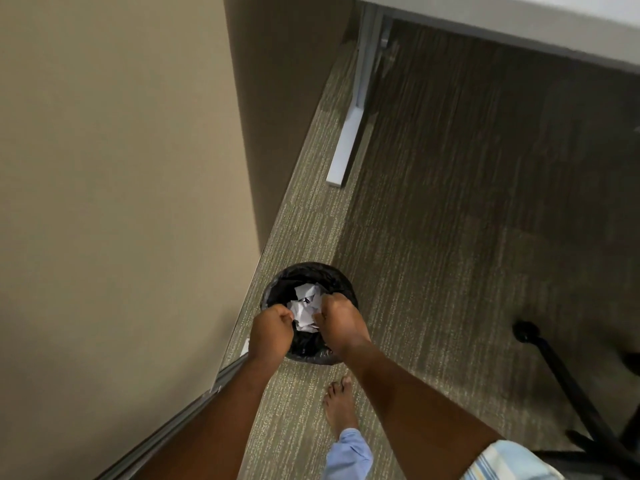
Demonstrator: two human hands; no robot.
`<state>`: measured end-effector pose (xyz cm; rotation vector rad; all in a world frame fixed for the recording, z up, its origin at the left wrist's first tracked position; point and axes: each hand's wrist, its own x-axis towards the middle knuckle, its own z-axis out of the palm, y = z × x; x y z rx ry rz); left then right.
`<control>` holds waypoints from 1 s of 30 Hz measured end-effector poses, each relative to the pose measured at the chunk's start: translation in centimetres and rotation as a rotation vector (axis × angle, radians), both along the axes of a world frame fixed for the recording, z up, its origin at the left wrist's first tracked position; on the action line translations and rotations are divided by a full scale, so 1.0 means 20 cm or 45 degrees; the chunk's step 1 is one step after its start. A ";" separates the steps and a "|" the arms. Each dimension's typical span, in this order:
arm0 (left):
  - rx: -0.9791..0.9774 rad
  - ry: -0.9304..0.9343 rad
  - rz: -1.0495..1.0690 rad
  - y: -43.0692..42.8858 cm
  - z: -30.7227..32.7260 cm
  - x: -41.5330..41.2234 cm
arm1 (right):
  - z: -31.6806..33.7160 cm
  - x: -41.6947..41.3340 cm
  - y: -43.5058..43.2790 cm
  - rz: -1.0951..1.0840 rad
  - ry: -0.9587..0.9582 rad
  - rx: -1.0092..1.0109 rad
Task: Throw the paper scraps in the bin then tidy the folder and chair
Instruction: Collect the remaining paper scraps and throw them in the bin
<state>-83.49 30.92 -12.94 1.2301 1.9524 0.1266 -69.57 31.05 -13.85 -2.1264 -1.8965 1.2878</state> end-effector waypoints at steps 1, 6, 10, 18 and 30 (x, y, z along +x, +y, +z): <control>-0.002 0.003 -0.018 0.00 0.02 0.02 | 0.03 0.01 0.00 -0.019 -0.013 0.011; 0.025 -0.045 -0.089 -0.04 0.12 0.13 | 0.14 0.16 -0.06 -0.096 -0.049 0.084; 0.044 -0.022 -0.162 -0.08 0.20 0.23 | 0.25 0.31 -0.12 -0.128 -0.051 0.116; -0.021 -0.008 -0.327 -0.20 0.40 0.55 | 0.47 0.69 -0.33 -0.310 -0.041 0.176; 0.013 -0.014 -0.705 -0.52 0.61 1.32 | 0.65 1.40 -0.82 -0.666 -0.152 0.244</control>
